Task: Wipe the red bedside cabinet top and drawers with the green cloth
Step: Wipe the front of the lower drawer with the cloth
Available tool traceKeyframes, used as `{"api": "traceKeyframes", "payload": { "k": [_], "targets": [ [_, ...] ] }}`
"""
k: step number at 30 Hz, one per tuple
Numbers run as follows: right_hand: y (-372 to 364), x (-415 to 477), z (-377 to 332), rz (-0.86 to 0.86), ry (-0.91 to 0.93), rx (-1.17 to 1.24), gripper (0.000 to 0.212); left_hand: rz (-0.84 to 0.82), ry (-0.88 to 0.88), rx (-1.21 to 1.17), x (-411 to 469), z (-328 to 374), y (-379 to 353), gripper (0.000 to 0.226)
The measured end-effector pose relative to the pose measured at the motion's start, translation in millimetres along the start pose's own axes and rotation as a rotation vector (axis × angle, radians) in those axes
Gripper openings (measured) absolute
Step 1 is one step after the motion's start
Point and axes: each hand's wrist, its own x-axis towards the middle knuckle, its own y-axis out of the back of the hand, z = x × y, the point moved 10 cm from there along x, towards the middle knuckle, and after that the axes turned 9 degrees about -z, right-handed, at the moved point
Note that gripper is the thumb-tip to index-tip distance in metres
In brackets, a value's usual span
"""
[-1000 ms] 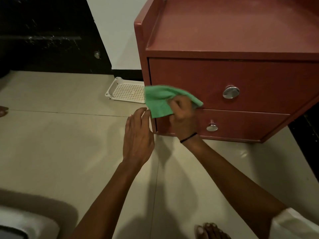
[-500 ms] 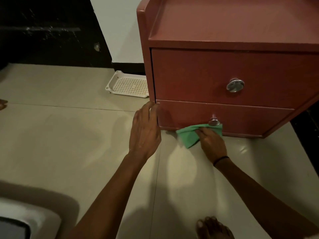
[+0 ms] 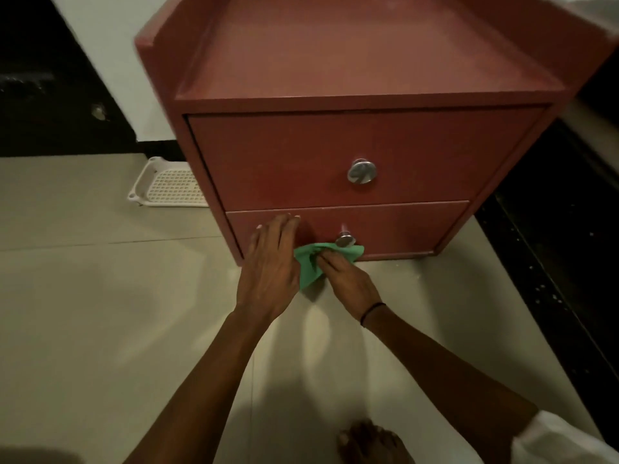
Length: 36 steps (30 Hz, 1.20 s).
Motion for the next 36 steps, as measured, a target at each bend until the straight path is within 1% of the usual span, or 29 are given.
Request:
{"api": "traceKeyframes", "payload": {
  "k": [2, 5, 6, 7, 8, 9, 10, 11, 12, 13, 15, 16, 17, 18, 19, 20, 21, 23, 24, 26, 28, 29, 30, 31, 32, 33, 34, 35, 36],
  "targets": [
    [17, -14, 25, 0.012, 0.028, -0.055, 0.046, 0.004, -0.021, -0.019, 7, 12, -3, 0.067],
    [43, -39, 77, 0.044, -0.076, -0.050, 0.040, 0.019, -0.042, -0.028, 12, 21, -5, 0.069],
    [52, -48, 93, 0.084, -0.149, -0.037, 0.040, 0.020, -0.043, -0.036, 13, 21, -7, 0.068],
    [63, -58, 108, 0.165, -0.254, 0.019, 0.037, 0.018, -0.035, -0.047, 13, 20, -8, 0.067],
    [76, -70, 122, 0.289, -0.397, 0.114, 0.032, 0.016, -0.020, -0.056, 12, 17, -10, 0.067],
    [88, -83, 131, 0.445, -0.532, 0.215, 0.029, 0.015, -0.005, -0.062, 12, 15, -12, 0.066],
    [98, -94, 132, 0.600, -0.614, 0.295, 0.027, 0.018, 0.007, -0.063, 12, 12, -12, 0.066],
    [106, -99, 124, 0.713, -0.624, 0.338, 0.024, 0.019, 0.012, -0.061, 11, 10, -13, 0.066],
    [111, -91, 107, 0.757, -0.546, 0.334, 0.021, 0.019, 0.013, -0.055, 10, 8, -13, 0.066],
    [113, -74, 84, 0.716, -0.407, 0.301, 0.019, 0.019, 0.014, -0.051, 10, 6, -13, 0.065],
    [100, -35, 28, 0.514, -0.144, 0.191, 0.026, 0.021, 0.026, -0.049, 9, 0, -13, 0.066],
    [87, -19, 4, 0.412, -0.062, 0.134, 0.029, 0.025, 0.035, -0.055, 9, -2, -12, 0.066],
    [70, -4, -15, 0.295, -0.004, 0.123, 0.031, 0.028, 0.043, -0.061, 8, -3, -12, 0.066],
    [47, 9, -30, 0.138, 0.054, 0.077, 0.033, 0.029, 0.050, -0.064, 8, -3, -11, 0.066],
    [30, 15, -43, 0.022, 0.111, -0.023, 0.036, 0.032, 0.054, -0.065, 8, -2, -10, 0.066],
    [21, 19, -47, -0.033, 0.130, -0.117, 0.039, 0.037, 0.049, -0.061, 8, -2, -9, 0.065],
    [22, 19, -45, -0.028, 0.121, -0.187, 0.040, 0.047, 0.040, -0.053, 8, -2, -7, 0.065],
    [53, 8, -41, 0.173, 0.069, -0.157, 0.040, 0.077, 0.026, -0.035, 6, -7, -2, 0.066],
    [70, -1, -37, 0.274, 0.020, -0.084, 0.039, 0.096, 0.029, -0.033, 3, -12, 2, 0.066],
    [102, -32, -10, 0.511, -0.172, 0.137, 0.032, 0.126, 0.067, -0.051, -1, -25, 6, 0.065],
    [125, -74, 37, 0.795, -0.400, 0.403, 0.026, 0.136, 0.120, -0.070, -6, -36, 6, 0.066],
    [132, -93, 58, 0.915, -0.497, 0.479, 0.025, 0.135, 0.132, -0.073, -8, -38, 5, 0.067],
    [138, -105, 71, 0.983, -0.554, 0.470, 0.026, 0.131, 0.131, -0.069, -9, -39, 4, 0.068],
    [144, -106, 73, 0.989, -0.534, 0.396, 0.029, 0.126, 0.119, -0.060, -10, -38, 3, 0.068],
    [147, -96, 64, 0.934, -0.444, 0.294, 0.031, 0.120, 0.104, -0.052, -11, -37, 3, 0.069],
    [141, -79, 47, 0.834, -0.325, 0.190, 0.036, 0.113, 0.092, -0.044, -11, -36, 2, 0.069],
    [125, -58, 27, 0.693, -0.224, 0.090, 0.042, 0.107, 0.084, -0.040, -11, -35, 1, 0.069],
    [104, -38, 11, 0.549, -0.155, 0.001, 0.047, 0.103, 0.084, -0.040, -10, -34, 2, 0.069],
    [85, -24, 0, 0.446, -0.127, -0.074, 0.048, 0.101, 0.087, -0.042, -9, -33, 2, 0.068]
  ]
}}
